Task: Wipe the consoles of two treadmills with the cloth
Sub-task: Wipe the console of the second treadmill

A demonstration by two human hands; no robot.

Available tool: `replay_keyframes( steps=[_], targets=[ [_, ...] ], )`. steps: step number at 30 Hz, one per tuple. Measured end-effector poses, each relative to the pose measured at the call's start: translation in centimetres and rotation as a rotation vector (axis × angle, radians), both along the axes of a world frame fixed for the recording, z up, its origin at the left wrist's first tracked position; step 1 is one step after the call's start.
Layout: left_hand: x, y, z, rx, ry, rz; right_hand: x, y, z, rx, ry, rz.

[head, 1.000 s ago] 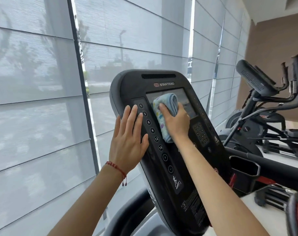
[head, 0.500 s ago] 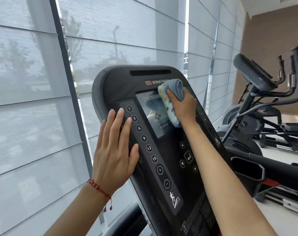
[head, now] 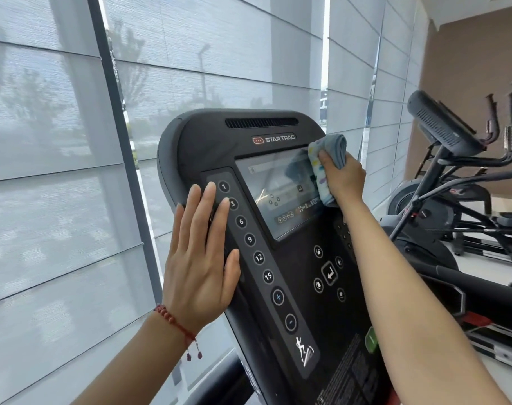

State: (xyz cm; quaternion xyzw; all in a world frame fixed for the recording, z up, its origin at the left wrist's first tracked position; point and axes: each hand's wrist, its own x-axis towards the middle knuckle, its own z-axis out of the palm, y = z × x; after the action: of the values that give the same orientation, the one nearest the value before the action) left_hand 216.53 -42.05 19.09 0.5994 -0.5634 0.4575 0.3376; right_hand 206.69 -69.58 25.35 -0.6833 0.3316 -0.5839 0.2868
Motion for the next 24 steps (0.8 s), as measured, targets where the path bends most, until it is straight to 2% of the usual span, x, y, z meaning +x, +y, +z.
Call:
replay_keyframes(
  steps=[5, 14, 18, 24],
  targets=[
    [0.0, -0.1, -0.2, -0.014, 0.016, -0.023, 0.1, 3.8, -1.1, -0.029, -0.037, 0.062],
    [-0.4, 0.0, -0.2, -0.018, 0.016, 0.001, 1.4, 13.4, -1.8, -0.203, -0.036, 0.256],
    [-0.2, 0.1, -0.2, -0.018, -0.001, 0.01, 1.1, 11.2, -1.1, -0.234, -0.01, 0.276],
    [-0.1, 0.2, -0.2, -0.013, -0.02, 0.018, -0.2, 4.0, -0.9, -0.079, -0.046, 0.072]
  ],
)
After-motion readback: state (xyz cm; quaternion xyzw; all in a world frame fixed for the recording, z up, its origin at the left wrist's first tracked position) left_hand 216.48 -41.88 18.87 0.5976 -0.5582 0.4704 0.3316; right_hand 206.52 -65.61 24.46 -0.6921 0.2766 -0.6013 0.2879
